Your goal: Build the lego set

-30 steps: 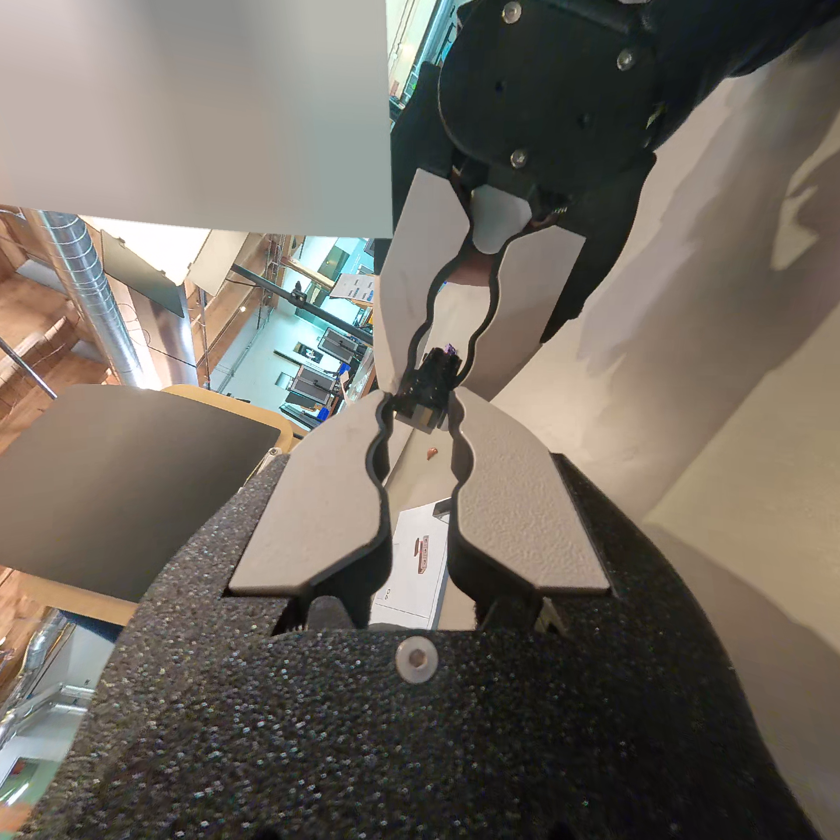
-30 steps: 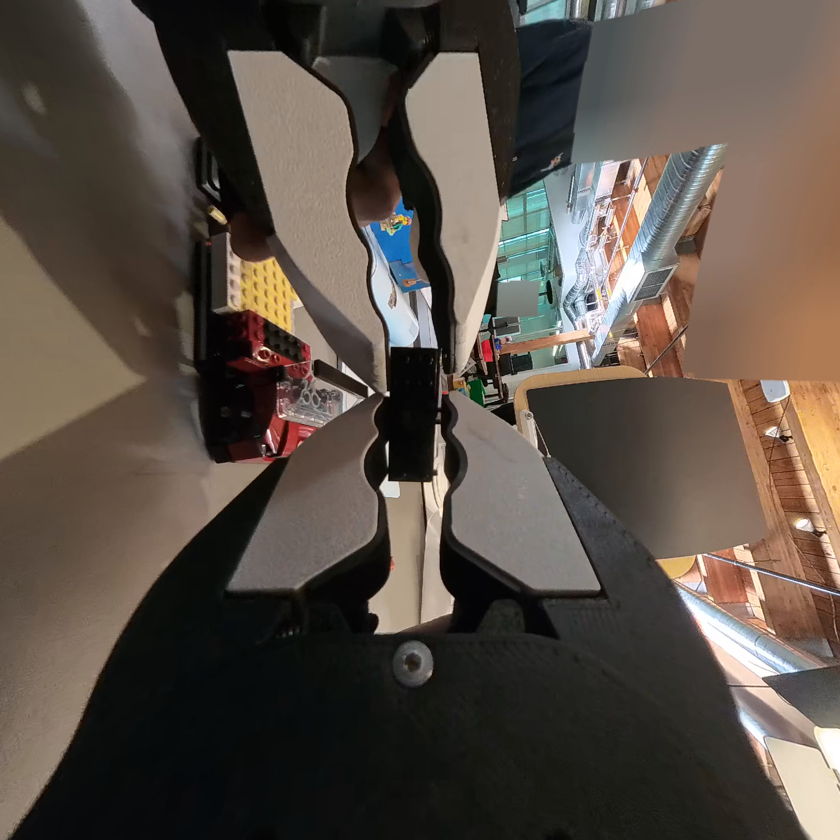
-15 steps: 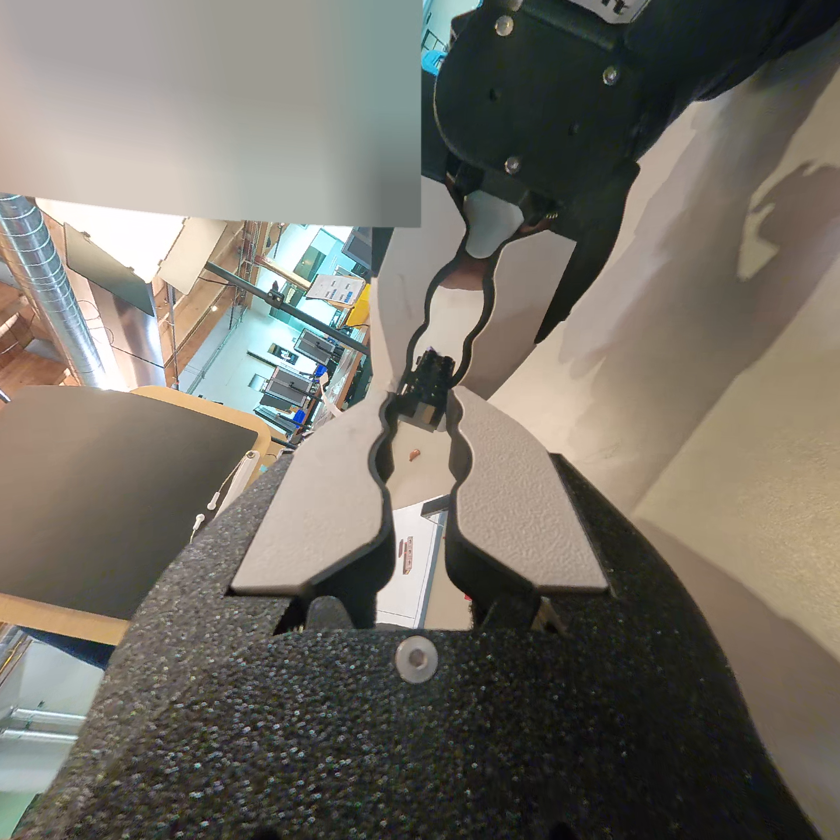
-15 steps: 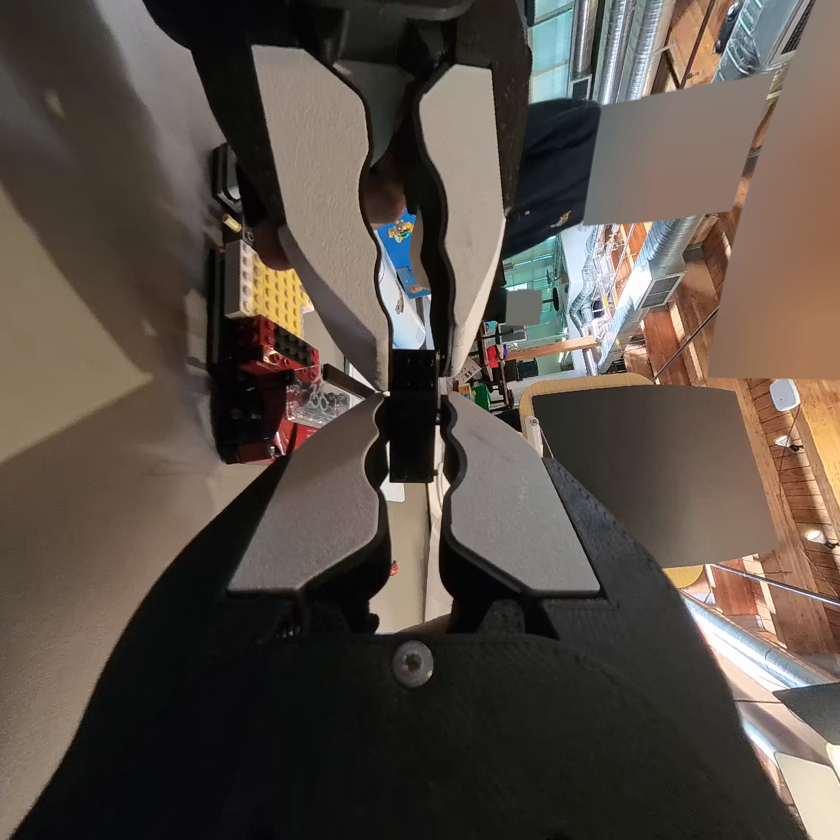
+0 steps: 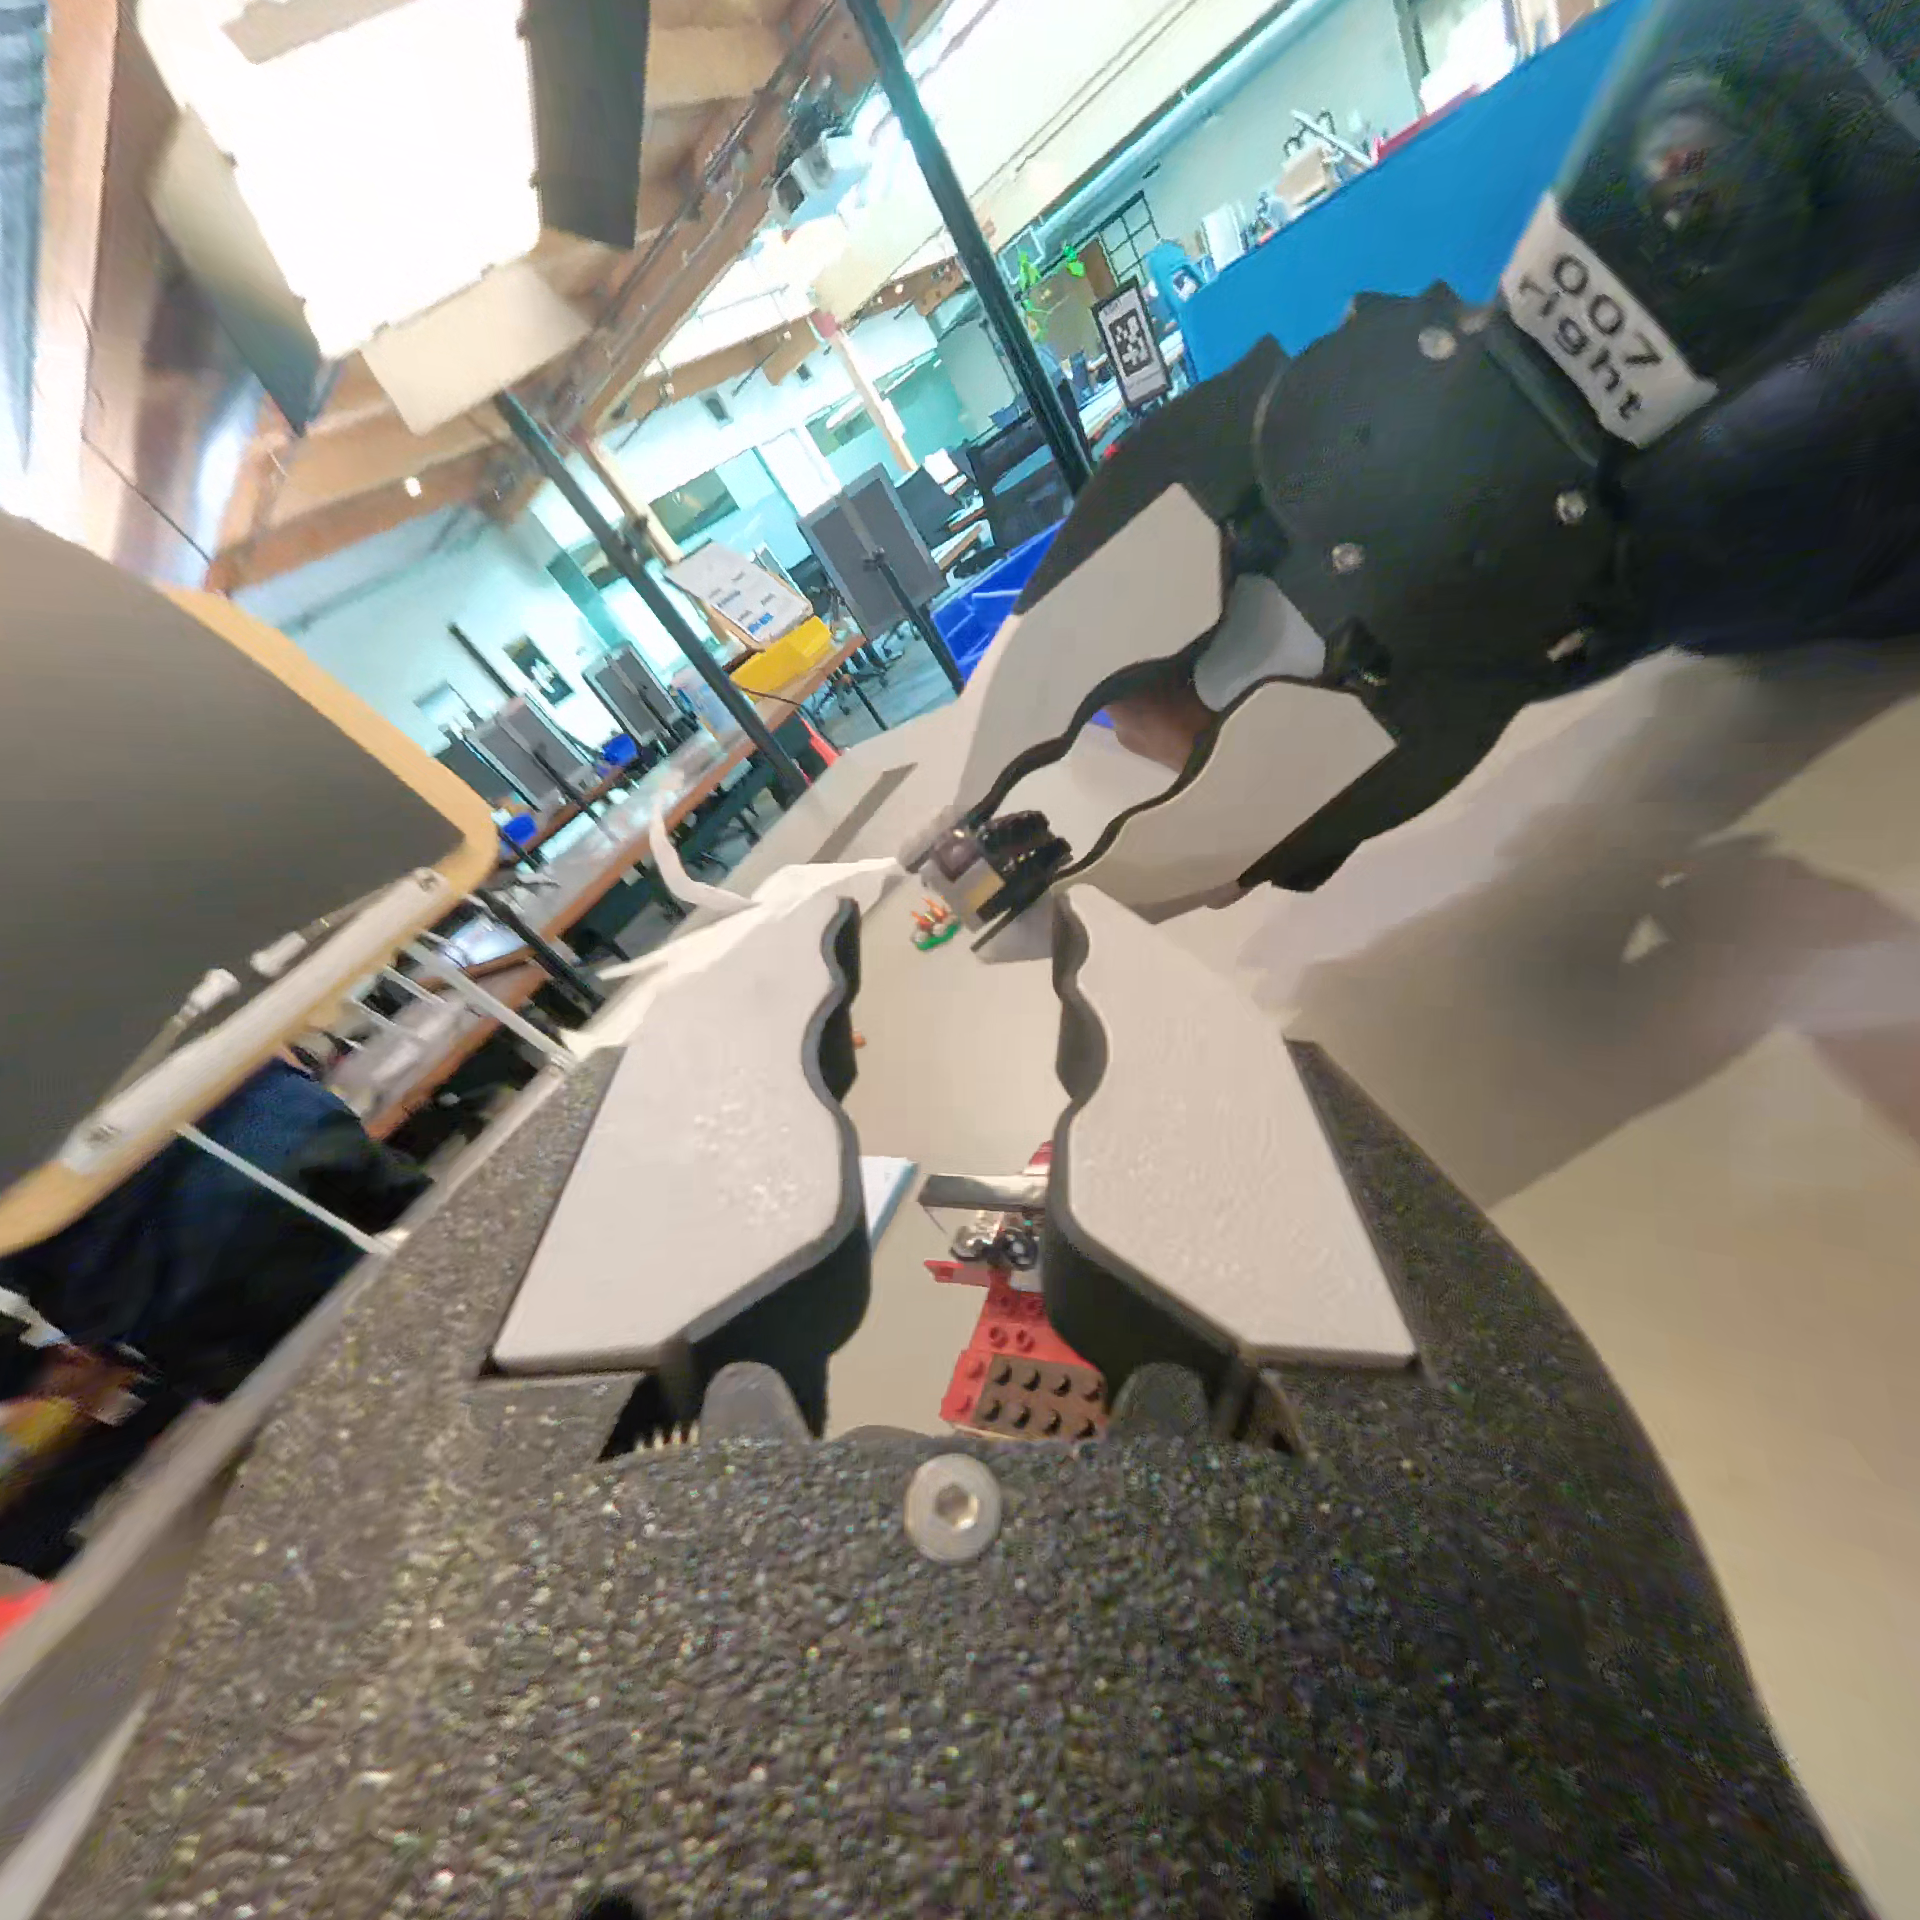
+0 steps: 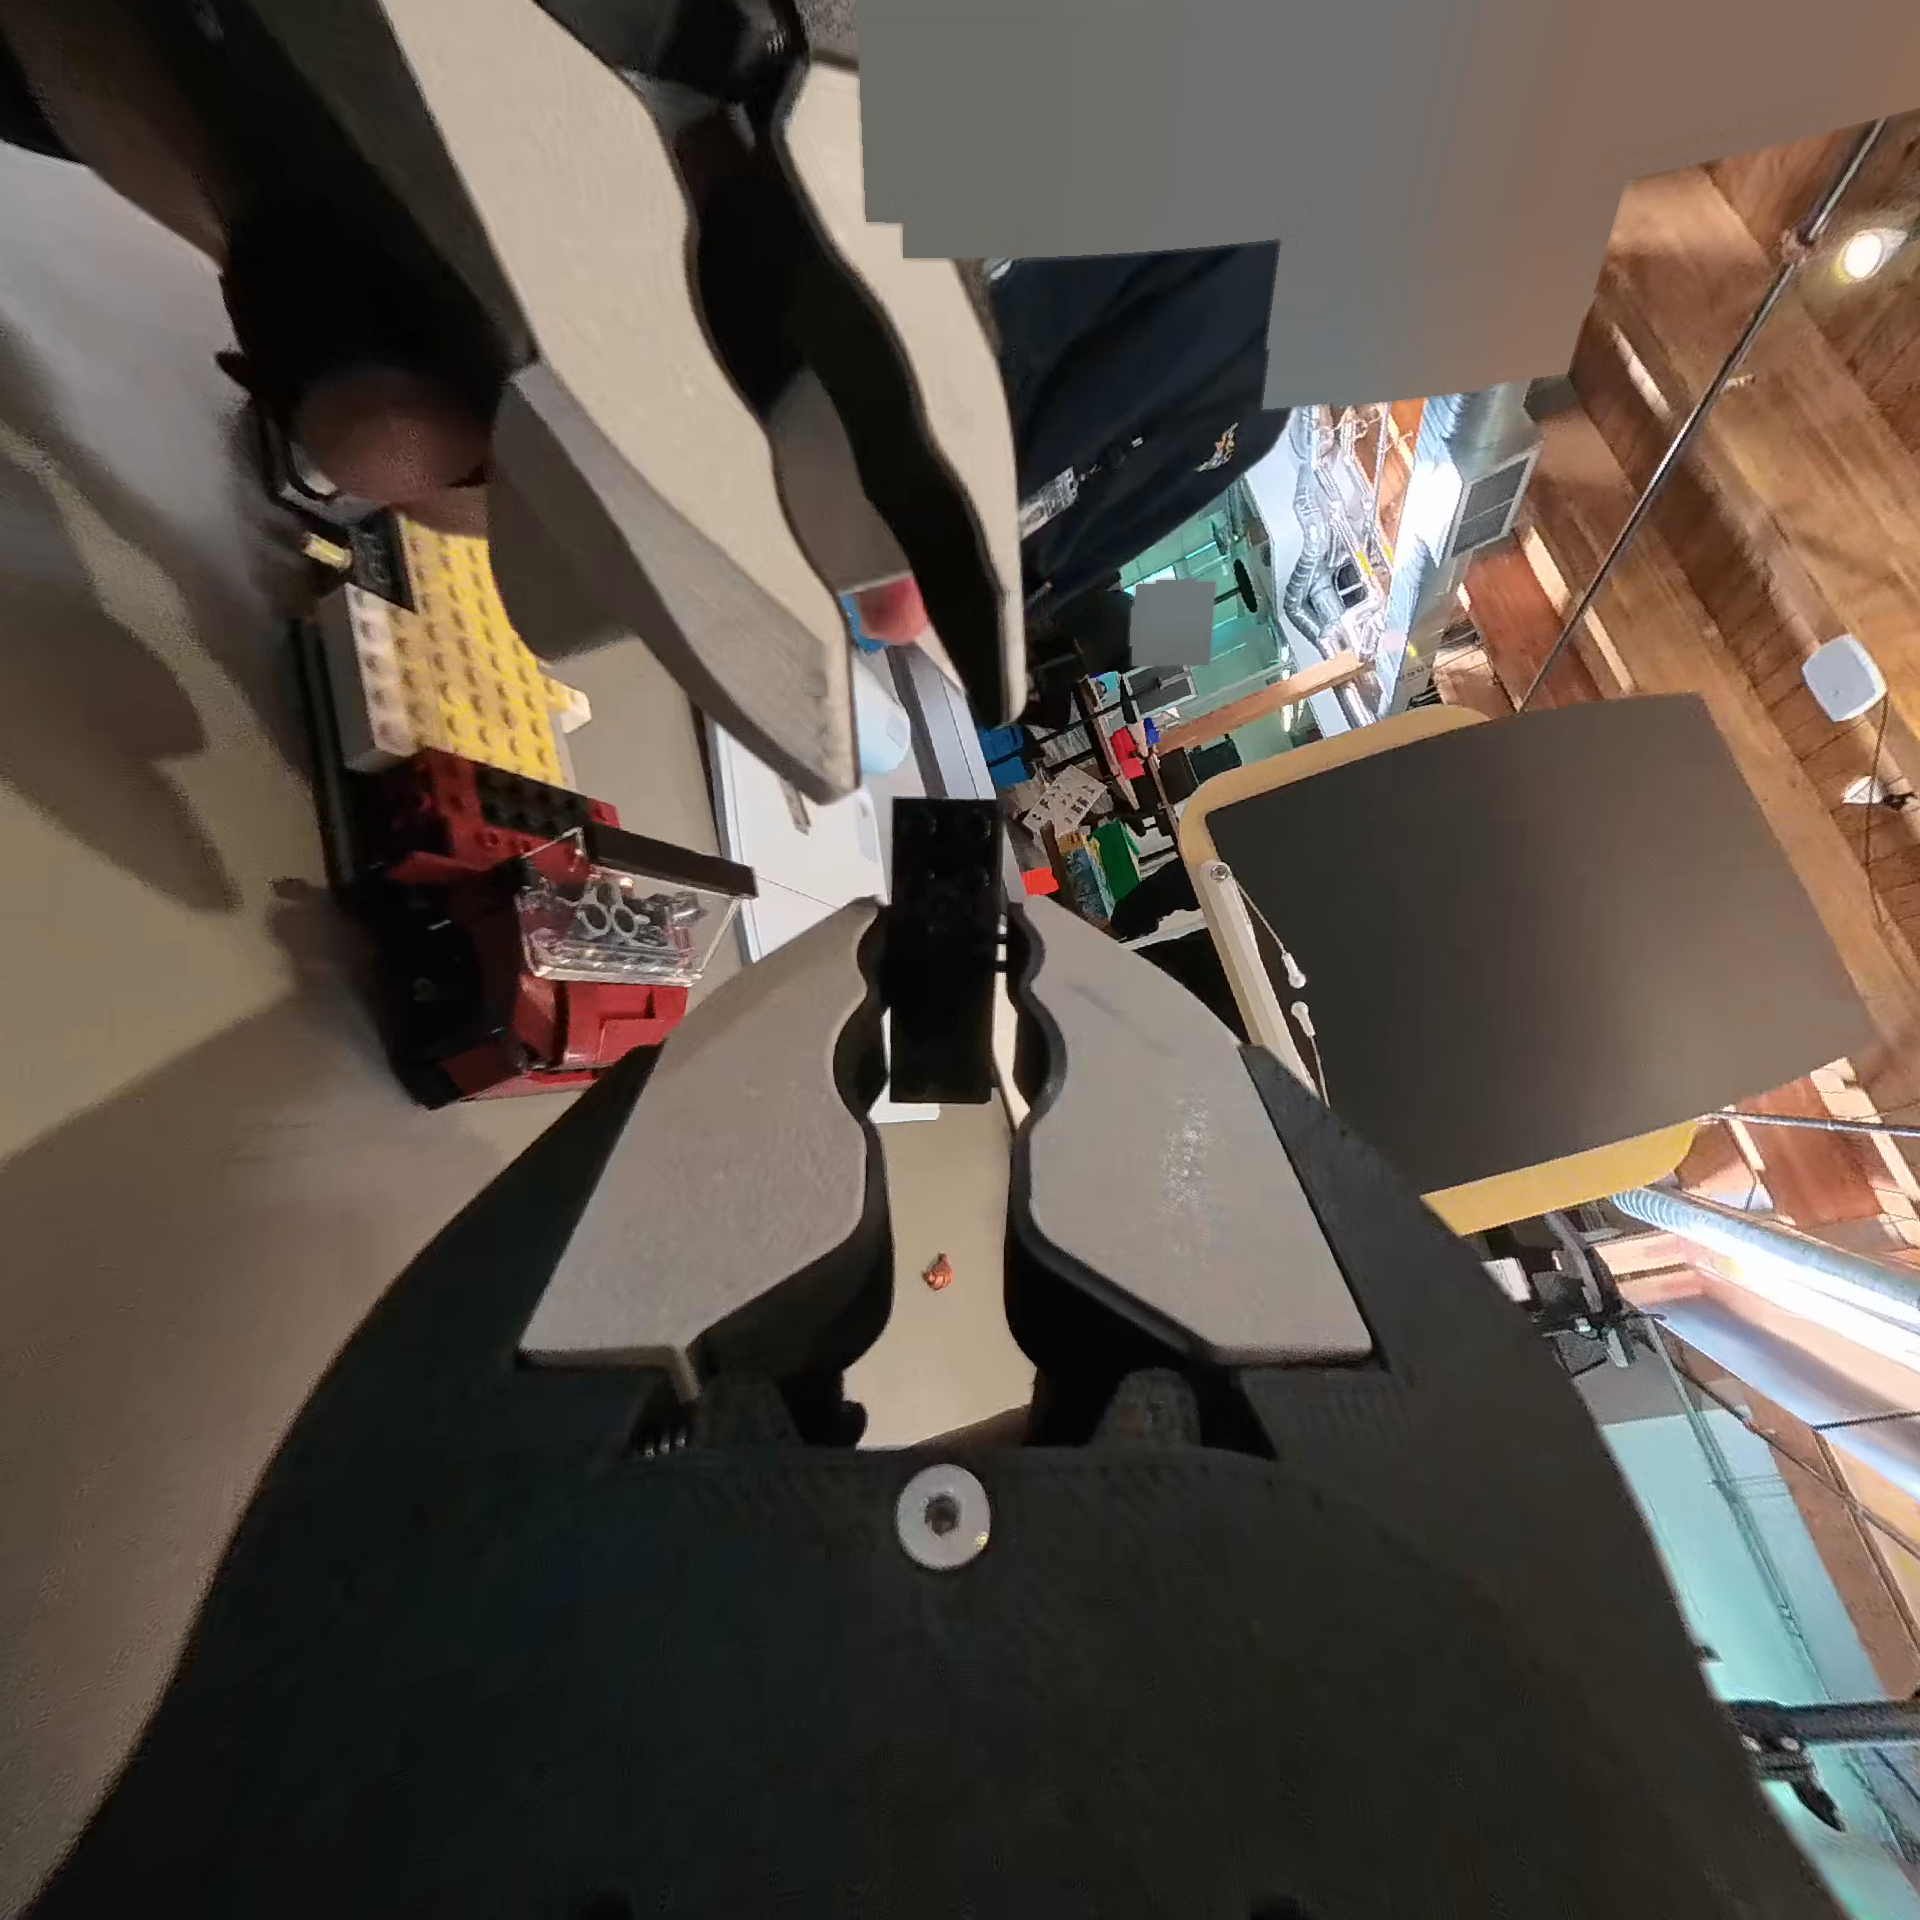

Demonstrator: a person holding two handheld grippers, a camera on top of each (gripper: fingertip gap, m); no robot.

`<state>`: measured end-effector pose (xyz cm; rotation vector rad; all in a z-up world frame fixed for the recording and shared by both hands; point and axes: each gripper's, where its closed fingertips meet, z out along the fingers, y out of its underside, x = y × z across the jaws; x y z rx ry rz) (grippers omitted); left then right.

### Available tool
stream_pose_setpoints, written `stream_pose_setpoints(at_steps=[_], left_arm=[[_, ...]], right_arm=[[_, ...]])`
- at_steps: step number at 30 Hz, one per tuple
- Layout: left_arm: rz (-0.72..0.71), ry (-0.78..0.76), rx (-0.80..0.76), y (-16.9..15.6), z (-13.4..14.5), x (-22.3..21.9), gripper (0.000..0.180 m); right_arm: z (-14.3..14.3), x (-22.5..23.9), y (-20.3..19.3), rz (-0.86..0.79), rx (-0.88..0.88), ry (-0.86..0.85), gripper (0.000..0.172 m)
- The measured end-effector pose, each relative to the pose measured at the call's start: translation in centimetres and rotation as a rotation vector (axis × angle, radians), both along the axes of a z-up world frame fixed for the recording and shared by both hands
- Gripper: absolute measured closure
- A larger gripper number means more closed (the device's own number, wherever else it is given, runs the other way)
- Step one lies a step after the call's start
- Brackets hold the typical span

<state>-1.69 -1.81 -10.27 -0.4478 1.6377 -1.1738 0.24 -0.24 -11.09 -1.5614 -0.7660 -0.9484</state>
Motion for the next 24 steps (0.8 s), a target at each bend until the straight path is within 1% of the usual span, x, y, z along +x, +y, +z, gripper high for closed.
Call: stream_pose_setpoints(at_steps=[4,7,15,19,24], left_arm=[[-0.036,0.102,-0.125,-0.39,-0.36,0.17,0.150],[-0.036,0.148,-0.175,-0.44,-0.58,0.33,0.154],[-0.043,0.190,-0.239,-0.79,-0.70,0.33,0.163],[-0.024,0.193,-0.252,-0.62,-0.71,0.41,0.164],[-0.023,0.187,-0.272,-0.56,-0.53,0.29,0.165]], right_arm=[[-0.05,-0.03,0.08,-0.007,0.011,-0.017,0.152],[0.03,-0.12,0.11,-0.007,0.024,-0.019,0.152],[-0.01,-0.64,0.27,0.010,0.059,-0.017,0.152],[-0.04,-0.53,0.36,0.007,0.073,-0.019,0.152],[0.21,-0.50,0.47,-0.025,0.111,-0.069,0.151]])
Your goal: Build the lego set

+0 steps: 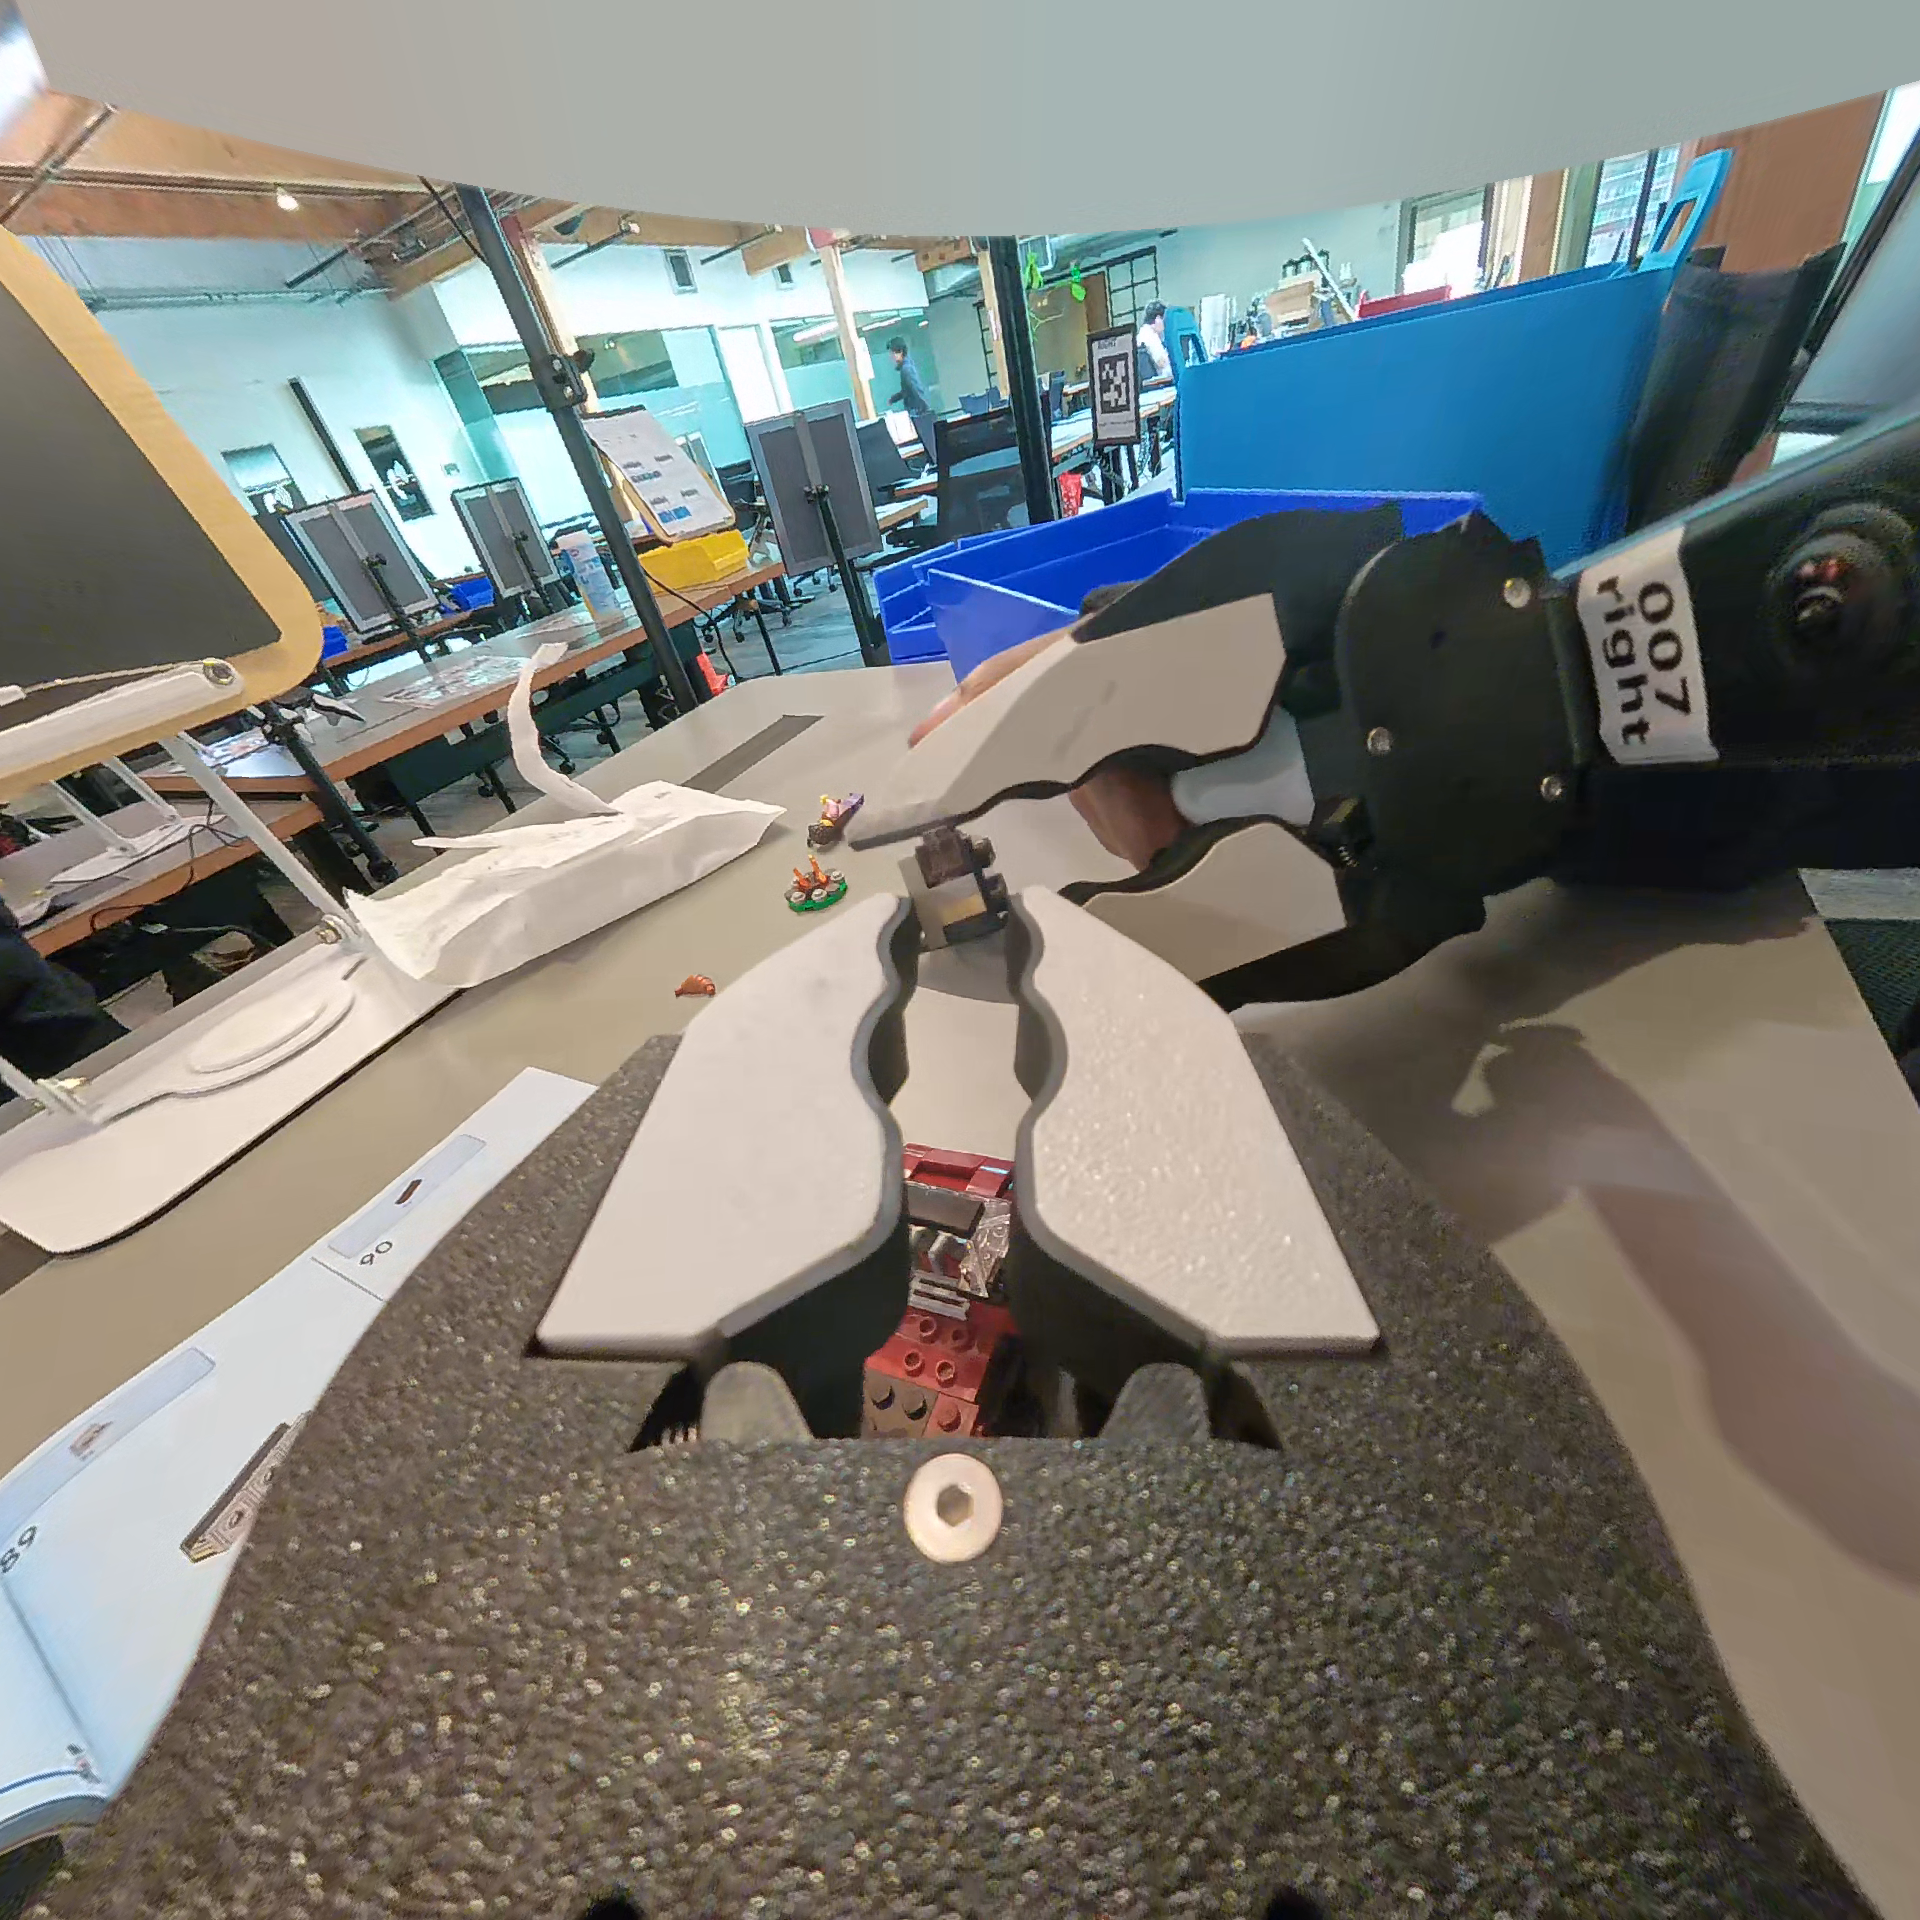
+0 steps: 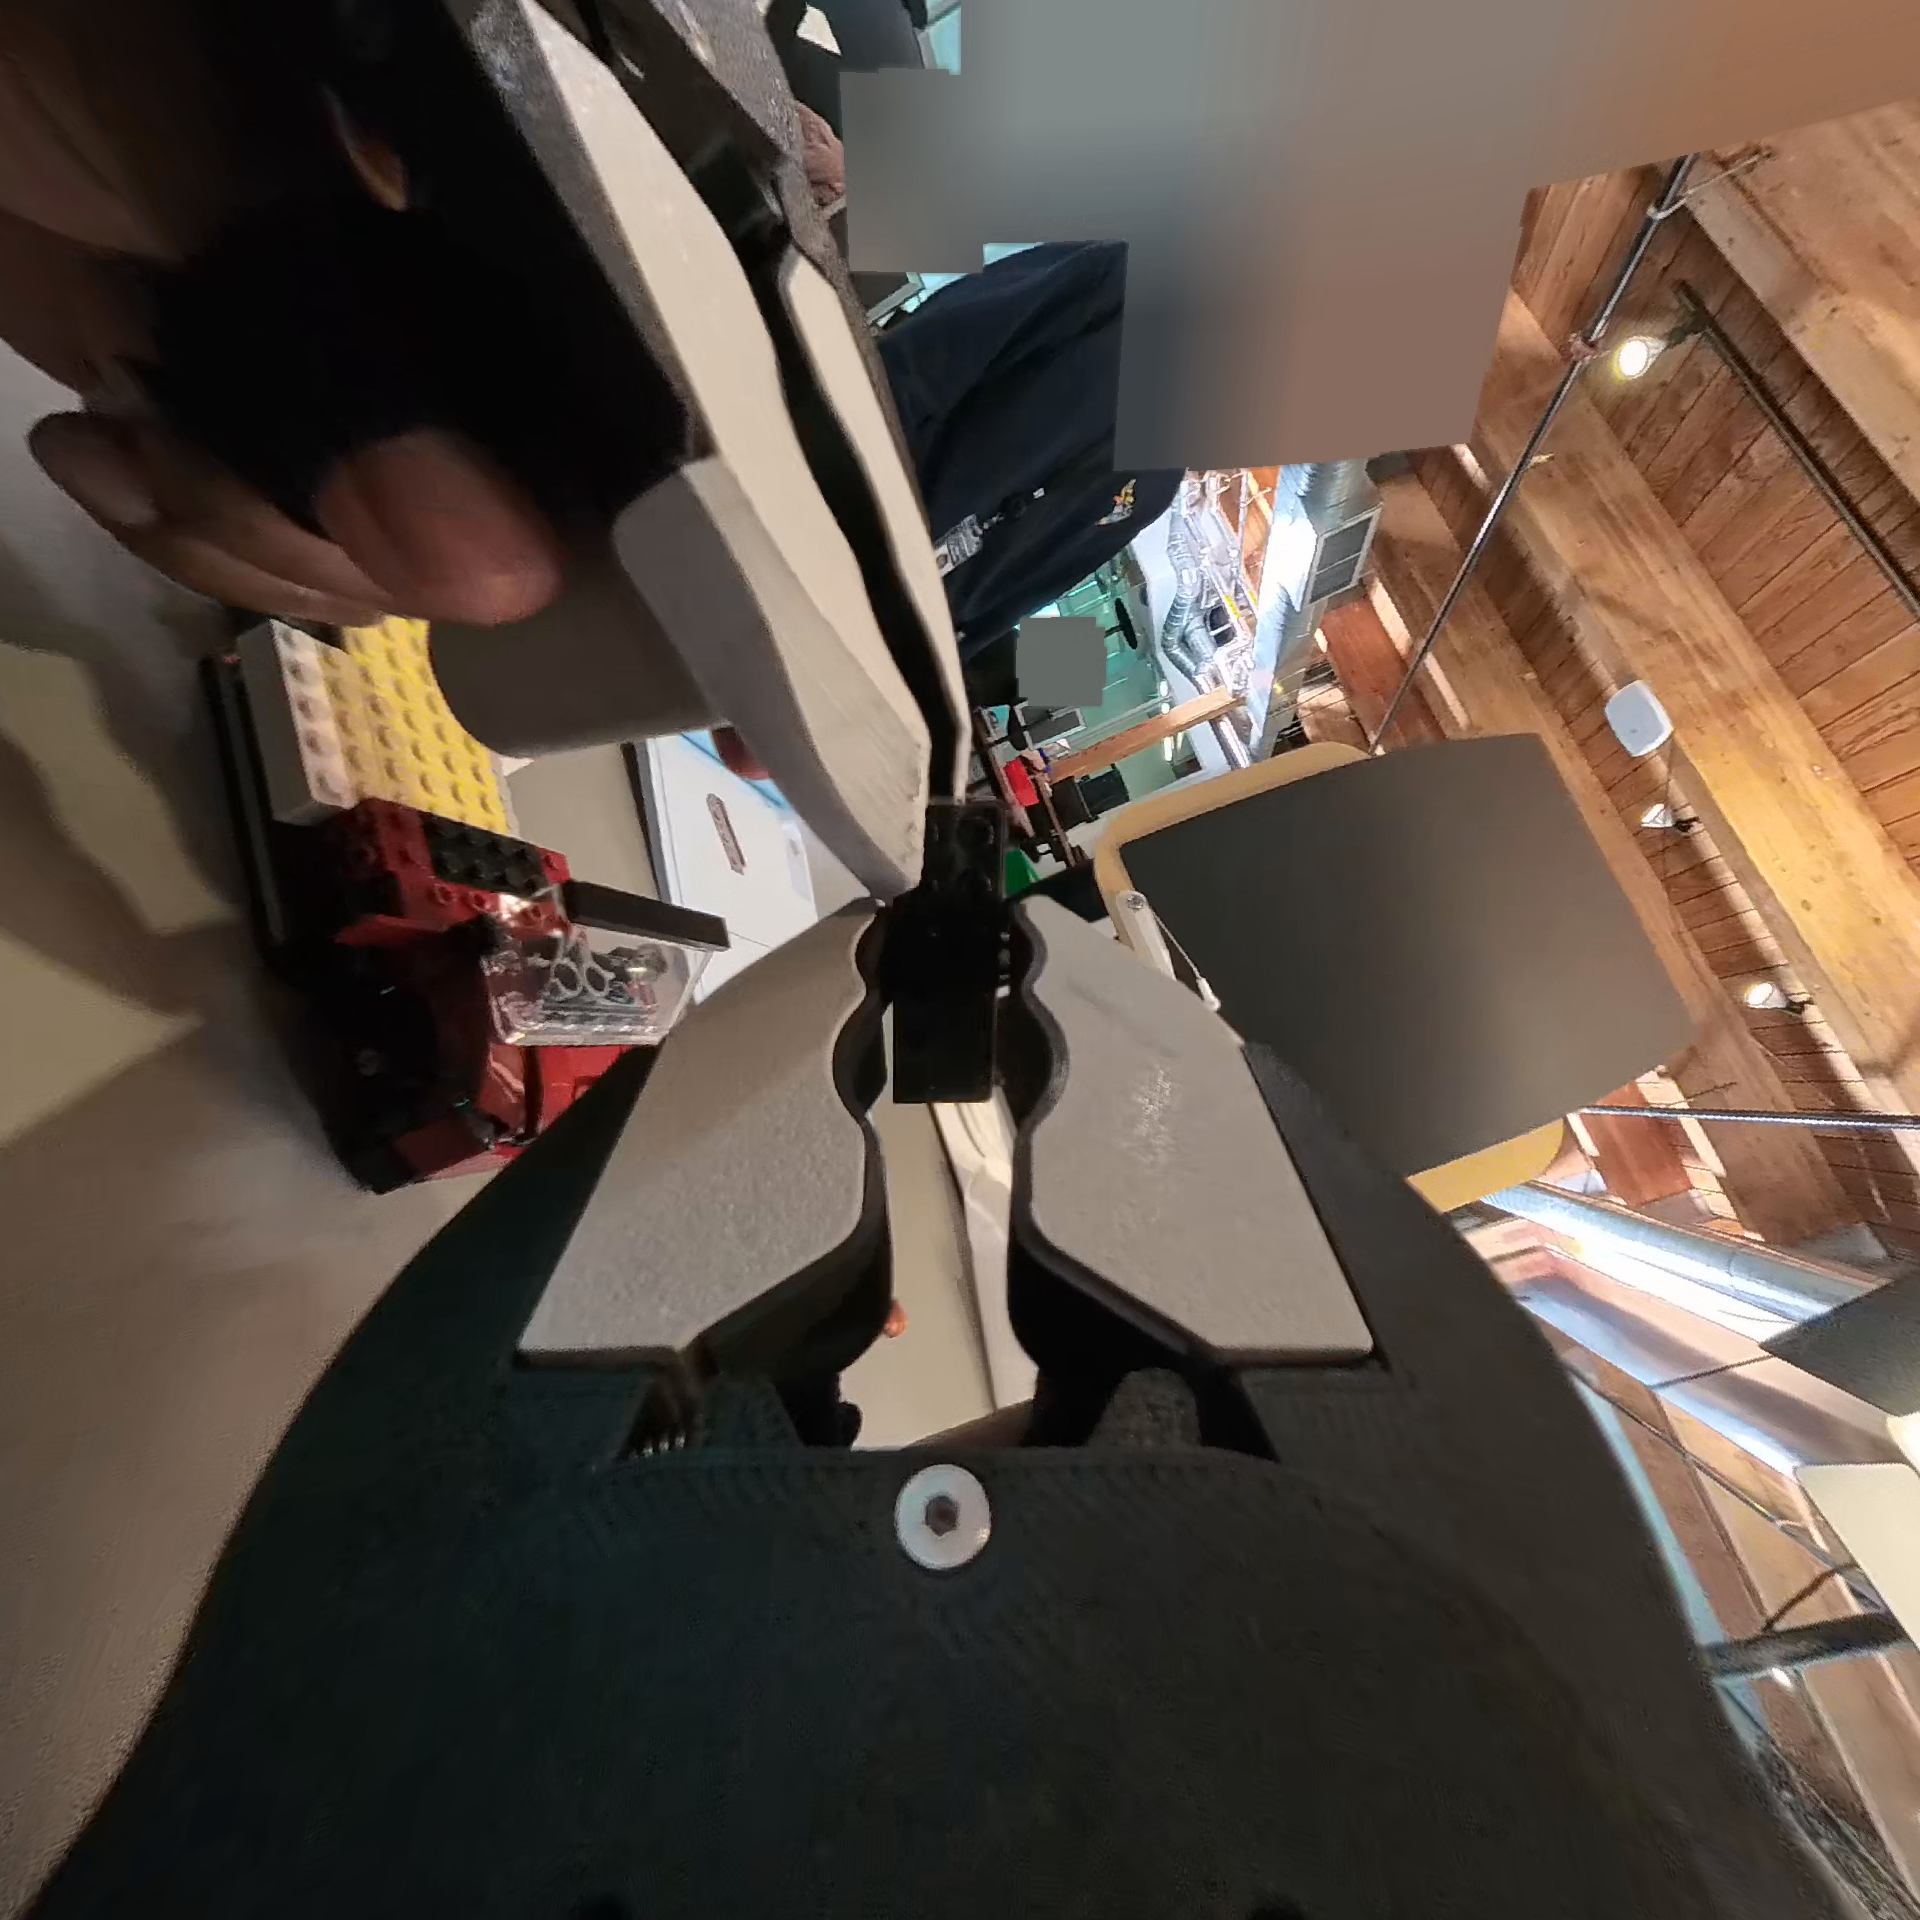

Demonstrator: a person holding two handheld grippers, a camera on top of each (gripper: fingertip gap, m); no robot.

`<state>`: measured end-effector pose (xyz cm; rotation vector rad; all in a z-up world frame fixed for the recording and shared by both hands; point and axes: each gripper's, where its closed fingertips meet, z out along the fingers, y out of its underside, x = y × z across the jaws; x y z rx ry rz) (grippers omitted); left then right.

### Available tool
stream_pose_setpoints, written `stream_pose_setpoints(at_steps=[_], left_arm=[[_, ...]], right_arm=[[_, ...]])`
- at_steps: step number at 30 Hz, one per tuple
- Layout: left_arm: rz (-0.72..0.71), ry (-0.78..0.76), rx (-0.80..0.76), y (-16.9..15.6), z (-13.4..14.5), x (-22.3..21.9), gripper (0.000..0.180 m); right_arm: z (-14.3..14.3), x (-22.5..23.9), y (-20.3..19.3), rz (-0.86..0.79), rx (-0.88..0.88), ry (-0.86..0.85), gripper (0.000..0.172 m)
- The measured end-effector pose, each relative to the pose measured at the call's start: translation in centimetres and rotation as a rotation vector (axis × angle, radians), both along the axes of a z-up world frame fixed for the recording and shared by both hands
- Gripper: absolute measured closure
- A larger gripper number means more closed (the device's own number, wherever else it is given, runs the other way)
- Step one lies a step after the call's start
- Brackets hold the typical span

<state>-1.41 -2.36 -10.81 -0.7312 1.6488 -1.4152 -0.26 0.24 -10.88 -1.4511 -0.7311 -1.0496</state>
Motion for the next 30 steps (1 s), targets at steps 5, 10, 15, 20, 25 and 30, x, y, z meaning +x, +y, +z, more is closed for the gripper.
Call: stream_pose_setpoints(at_steps=[5,10,15,20,25,30], left_arm=[[0.011,0.000,0.037,0.0,-0.2,0.1,0.165],[0.004,-0.039,0.128,-0.7,-0.5,-0.2,0.165],[0.006,-0.053,0.164,-0.7,-0.4,-0.4,0.165],[-0.003,-0.051,0.170,-0.8,-0.4,-0.5,0.165],[-0.002,-0.056,0.186,-0.8,-0.3,-0.6,0.165],[-0.005,-0.055,0.188,-0.8,-0.4,-0.6,0.165]], right_arm=[[0.2,-0.6,0.0,0.001,0.025,-0.042,0.144],[-0.1,-1.1,0.1,0.011,0.013,-0.056,0.146],[-0.1,-1.1,0.1,0.013,0.013,-0.049,0.152],[-0.2,-1.3,0.0,0.017,0.018,-0.048,0.153],[-0.2,-1.4,0.0,0.015,0.017,-0.058,0.154],[-0.2,-1.4,0.0,0.022,0.010,-0.052,0.154]])
